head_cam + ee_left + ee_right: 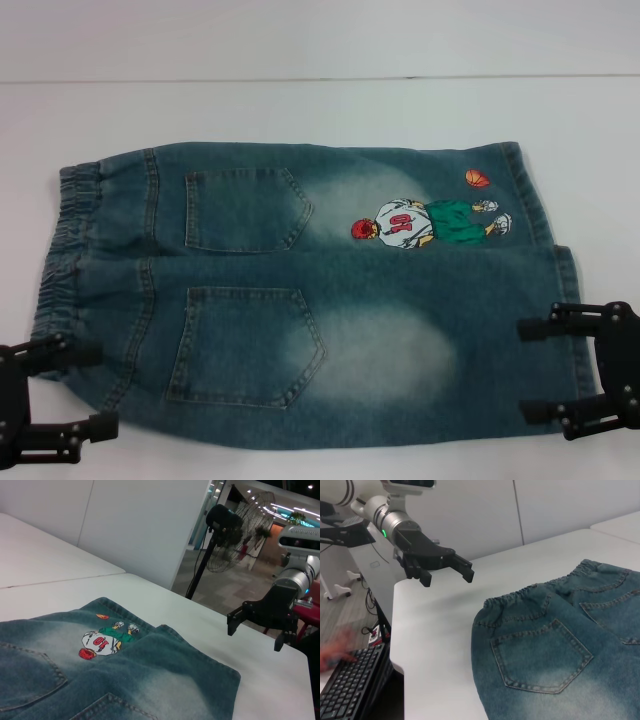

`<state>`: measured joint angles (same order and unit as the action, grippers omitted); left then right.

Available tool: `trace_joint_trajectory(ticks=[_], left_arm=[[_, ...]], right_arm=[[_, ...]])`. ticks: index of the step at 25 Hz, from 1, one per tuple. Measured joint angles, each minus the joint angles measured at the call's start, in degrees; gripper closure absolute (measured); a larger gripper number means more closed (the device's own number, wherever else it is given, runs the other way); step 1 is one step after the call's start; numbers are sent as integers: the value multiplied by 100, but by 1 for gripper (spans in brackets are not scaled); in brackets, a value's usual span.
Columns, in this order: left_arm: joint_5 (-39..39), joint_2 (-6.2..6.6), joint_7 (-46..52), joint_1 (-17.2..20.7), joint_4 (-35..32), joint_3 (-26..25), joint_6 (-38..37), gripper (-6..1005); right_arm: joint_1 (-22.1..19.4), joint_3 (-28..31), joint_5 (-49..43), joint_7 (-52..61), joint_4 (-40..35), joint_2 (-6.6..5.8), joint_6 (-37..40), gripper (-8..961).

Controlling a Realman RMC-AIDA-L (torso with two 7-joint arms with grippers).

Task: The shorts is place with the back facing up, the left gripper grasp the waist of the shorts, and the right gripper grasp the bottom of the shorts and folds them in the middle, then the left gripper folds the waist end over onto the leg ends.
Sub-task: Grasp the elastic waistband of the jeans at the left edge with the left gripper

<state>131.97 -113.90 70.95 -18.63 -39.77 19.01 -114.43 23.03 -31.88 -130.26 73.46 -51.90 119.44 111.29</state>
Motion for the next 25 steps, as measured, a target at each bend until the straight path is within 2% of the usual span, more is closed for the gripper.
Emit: trace_joint_trajectory(ticks=[11, 17, 25], left_arm=[[4, -4, 113, -8, -143, -26, 152, 66], [-14, -206, 351, 66, -747, -282, 867, 66], [622, -247, 1124, -23, -1391, 26, 1437, 67]], right_arm=[[83, -11, 0, 10, 6, 0, -29, 9], [103, 45, 12, 18, 19, 0, -43, 9], [86, 171, 53, 19, 34, 9, -87, 8]])
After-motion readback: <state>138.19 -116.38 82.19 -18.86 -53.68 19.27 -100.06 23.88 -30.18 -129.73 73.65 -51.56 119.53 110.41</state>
